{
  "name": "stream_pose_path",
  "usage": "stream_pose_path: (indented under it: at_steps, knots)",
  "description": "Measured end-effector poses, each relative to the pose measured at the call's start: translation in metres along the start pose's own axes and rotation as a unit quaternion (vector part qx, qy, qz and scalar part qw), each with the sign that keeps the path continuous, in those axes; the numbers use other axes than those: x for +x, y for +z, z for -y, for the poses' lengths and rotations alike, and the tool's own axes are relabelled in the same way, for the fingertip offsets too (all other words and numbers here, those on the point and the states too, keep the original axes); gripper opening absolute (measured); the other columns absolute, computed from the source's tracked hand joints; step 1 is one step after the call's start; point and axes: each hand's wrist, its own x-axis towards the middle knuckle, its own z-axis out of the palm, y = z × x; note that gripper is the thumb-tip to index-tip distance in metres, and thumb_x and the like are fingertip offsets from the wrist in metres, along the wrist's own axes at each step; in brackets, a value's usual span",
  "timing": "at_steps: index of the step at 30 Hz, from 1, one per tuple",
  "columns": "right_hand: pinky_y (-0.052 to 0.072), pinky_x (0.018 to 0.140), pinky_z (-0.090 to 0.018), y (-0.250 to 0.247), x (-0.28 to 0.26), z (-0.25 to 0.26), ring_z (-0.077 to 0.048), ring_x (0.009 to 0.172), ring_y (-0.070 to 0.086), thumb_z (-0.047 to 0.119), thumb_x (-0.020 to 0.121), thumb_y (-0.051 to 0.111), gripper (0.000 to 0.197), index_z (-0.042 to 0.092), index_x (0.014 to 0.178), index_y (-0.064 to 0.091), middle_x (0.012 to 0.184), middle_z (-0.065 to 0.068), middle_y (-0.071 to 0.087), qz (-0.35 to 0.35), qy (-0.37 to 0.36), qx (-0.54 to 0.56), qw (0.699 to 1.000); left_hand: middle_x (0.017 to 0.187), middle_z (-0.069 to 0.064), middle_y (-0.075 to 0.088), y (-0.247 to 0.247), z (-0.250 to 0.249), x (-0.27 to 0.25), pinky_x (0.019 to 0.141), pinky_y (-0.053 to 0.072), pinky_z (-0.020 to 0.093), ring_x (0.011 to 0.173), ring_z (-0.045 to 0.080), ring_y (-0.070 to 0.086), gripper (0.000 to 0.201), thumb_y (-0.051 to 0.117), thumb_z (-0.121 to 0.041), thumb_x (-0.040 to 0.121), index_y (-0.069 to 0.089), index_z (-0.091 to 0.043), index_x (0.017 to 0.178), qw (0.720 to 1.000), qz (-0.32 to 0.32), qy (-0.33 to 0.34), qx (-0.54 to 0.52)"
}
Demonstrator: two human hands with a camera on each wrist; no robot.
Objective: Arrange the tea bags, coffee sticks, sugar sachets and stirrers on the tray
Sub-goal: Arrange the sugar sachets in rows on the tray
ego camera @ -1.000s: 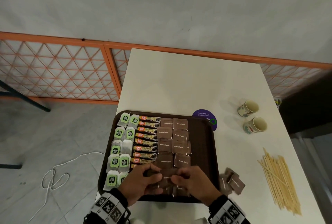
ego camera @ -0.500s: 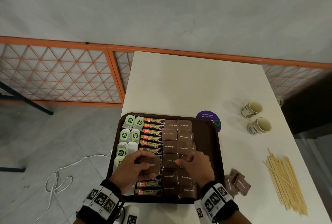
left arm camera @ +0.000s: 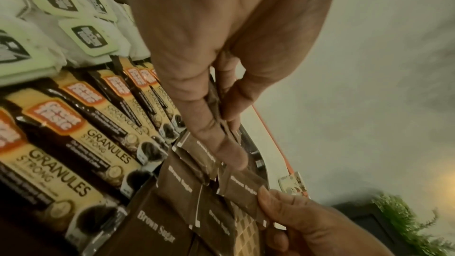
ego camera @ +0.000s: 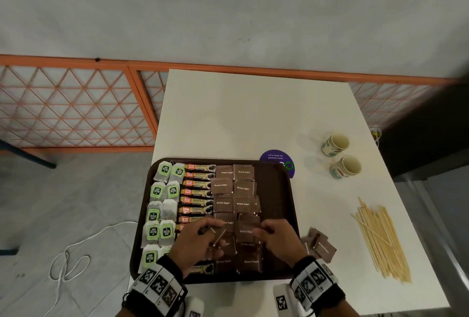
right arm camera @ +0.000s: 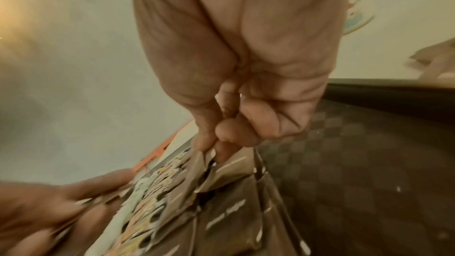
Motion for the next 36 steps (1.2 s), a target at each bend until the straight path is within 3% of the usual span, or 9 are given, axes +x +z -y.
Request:
stream_pose_path:
  at_steps: [4, 7, 9, 15, 20, 25, 29, 33, 36]
  knots:
    - [0.052, 0.066, -0.026, -0.005, 0.022, 0.000, -0.002, 0.058, 0.057, 0.034, 0.085, 0.073, 0.018, 0.023, 0.072, 0.068, 0.068, 0.007, 0.066, -0.026, 0.015, -0.029, 0.999, 0.114, 0.022, 0.064, -0.010, -0.008, -0.005, 0.081, 0.060, 0.050, 0.092, 0.036, 0.071, 0.039, 0.051, 0.010, 0.093, 0.062, -0.018, 0.118, 1.000, 0.026, -0.002, -0.007]
    - [0.044, 0.059, -0.021, -0.004, 0.023, 0.004, -0.006, 0.064, 0.059, 0.047, 0.075, 0.079, 0.033, 0.020, 0.070, 0.060, 0.070, 0.006, 0.064, -0.092, 0.054, -0.065, 0.992, 0.108, 0.022, 0.070, -0.015, -0.012, -0.005, 0.079, 0.060, 0.049, 0.097, 0.043, 0.070, 0.061, 0.052, 0.016, 0.090, 0.054, -0.034, 0.125, 0.998, 0.060, 0.004, -0.035]
    - [0.044, 0.059, -0.020, -0.003, 0.014, 0.012, -0.007, 0.064, 0.059, 0.052, 0.077, 0.075, 0.037, 0.019, 0.073, 0.060, 0.071, 0.005, 0.065, -0.092, 0.022, -0.054, 0.994, 0.104, 0.022, 0.072, -0.015, -0.015, -0.006, 0.075, 0.061, 0.047, 0.096, 0.044, 0.070, 0.063, 0.056, 0.014, 0.089, 0.050, -0.038, 0.125, 0.996, 0.074, 0.008, -0.041]
    - [0.042, 0.064, -0.011, 0.013, -0.010, 0.055, -0.001, 0.072, 0.060, 0.049, 0.087, 0.066, 0.021, 0.028, 0.087, 0.067, 0.081, 0.011, 0.067, 0.052, -0.141, -0.056, 0.987, 0.103, 0.018, 0.071, -0.008, -0.012, -0.009, 0.064, 0.060, 0.038, 0.076, 0.026, 0.071, 0.035, 0.064, 0.004, 0.088, 0.059, -0.013, 0.118, 0.995, 0.082, -0.008, 0.049]
    - [0.046, 0.066, -0.011, 0.021, -0.025, 0.043, 0.005, 0.067, 0.058, 0.026, 0.089, 0.070, 0.007, 0.026, 0.083, 0.066, 0.077, 0.011, 0.064, 0.174, -0.131, -0.057, 0.974, 0.094, 0.019, 0.073, -0.019, 0.000, -0.014, 0.058, 0.060, 0.036, 0.072, 0.027, 0.071, 0.020, 0.063, -0.016, 0.094, 0.059, -0.004, 0.111, 0.972, 0.157, -0.039, 0.168]
    - [0.044, 0.069, -0.014, 0.035, -0.034, 0.028, 0.002, 0.069, 0.056, 0.032, 0.090, 0.067, 0.014, 0.019, 0.085, 0.069, 0.079, 0.007, 0.065, 0.205, -0.110, -0.023, 0.972, 0.088, 0.015, 0.075, -0.027, 0.016, -0.016, 0.055, 0.059, 0.032, 0.072, 0.028, 0.072, 0.022, 0.062, -0.018, 0.095, 0.056, -0.001, 0.109, 0.965, 0.181, -0.071, 0.176]
    - [0.050, 0.069, -0.017, 0.039, -0.026, 0.022, 0.000, 0.069, 0.062, 0.029, 0.091, 0.064, 0.018, 0.029, 0.073, 0.066, 0.078, 0.007, 0.069, 0.136, -0.087, -0.036, 0.986, 0.090, 0.020, 0.073, -0.036, 0.016, -0.009, 0.059, 0.059, 0.038, 0.075, 0.030, 0.071, 0.013, 0.056, -0.005, 0.096, 0.056, 0.000, 0.109, 0.979, 0.132, -0.074, 0.140]
    - [0.044, 0.062, -0.008, 0.040, -0.010, 0.032, 0.007, 0.061, 0.057, 0.029, 0.092, 0.066, 0.032, 0.033, 0.063, 0.054, 0.069, 0.015, 0.059, 0.087, -0.053, -0.116, 0.988, 0.110, 0.024, 0.070, -0.053, 0.004, -0.006, 0.074, 0.061, 0.048, 0.092, 0.037, 0.071, 0.032, 0.042, 0.013, 0.093, 0.054, -0.005, 0.116, 0.989, 0.097, -0.090, 0.065]
    - [0.051, 0.064, -0.022, 0.044, -0.003, 0.037, -0.001, 0.059, 0.056, 0.044, 0.082, 0.074, 0.038, 0.025, 0.057, 0.053, 0.064, 0.011, 0.059, 0.049, 0.016, -0.143, 0.988, 0.112, 0.022, 0.069, -0.059, -0.001, -0.005, 0.081, 0.058, 0.053, 0.100, 0.039, 0.070, 0.025, 0.043, 0.008, 0.097, 0.050, -0.005, 0.118, 0.993, 0.081, -0.087, 0.025]
